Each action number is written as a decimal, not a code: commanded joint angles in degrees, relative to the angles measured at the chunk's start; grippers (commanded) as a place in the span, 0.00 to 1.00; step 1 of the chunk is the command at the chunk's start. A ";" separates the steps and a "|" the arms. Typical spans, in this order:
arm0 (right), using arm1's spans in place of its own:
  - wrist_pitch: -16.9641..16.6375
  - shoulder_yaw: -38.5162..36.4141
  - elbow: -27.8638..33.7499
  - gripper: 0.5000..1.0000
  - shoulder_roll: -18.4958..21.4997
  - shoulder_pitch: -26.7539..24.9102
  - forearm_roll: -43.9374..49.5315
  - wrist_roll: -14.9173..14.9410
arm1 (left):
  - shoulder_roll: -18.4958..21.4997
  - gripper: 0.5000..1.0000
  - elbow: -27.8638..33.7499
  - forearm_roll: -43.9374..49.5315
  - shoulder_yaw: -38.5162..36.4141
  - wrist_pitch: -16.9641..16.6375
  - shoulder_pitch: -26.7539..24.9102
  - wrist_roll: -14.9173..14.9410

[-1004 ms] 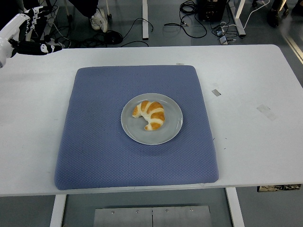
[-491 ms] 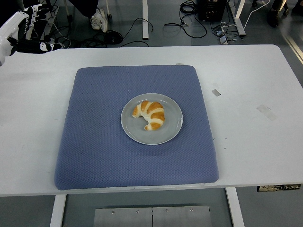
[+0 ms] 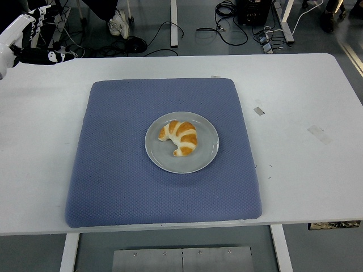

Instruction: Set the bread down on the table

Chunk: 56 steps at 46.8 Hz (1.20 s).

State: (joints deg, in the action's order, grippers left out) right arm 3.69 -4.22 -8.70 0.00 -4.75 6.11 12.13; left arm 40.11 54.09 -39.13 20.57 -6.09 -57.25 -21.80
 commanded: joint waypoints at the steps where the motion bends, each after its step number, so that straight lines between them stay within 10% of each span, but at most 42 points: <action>1: 0.00 0.00 0.00 1.00 0.00 0.00 0.04 0.00 | 0.06 0.97 -0.04 0.02 0.08 0.03 -0.14 0.00; 36: 0.00 0.00 0.00 1.00 0.00 0.00 -0.04 0.00 | -0.03 0.95 3.29 -2.52 -0.71 0.56 -0.67 0.88; 56: 0.00 0.00 0.00 1.00 0.00 0.00 -0.04 0.00 | 0.50 0.88 18.76 -30.20 0.87 0.03 -0.93 16.34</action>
State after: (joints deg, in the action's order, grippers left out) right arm 3.68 -4.22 -8.70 0.00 -4.74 6.10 12.13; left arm 40.77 71.69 -66.15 21.38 -6.14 -58.04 -6.89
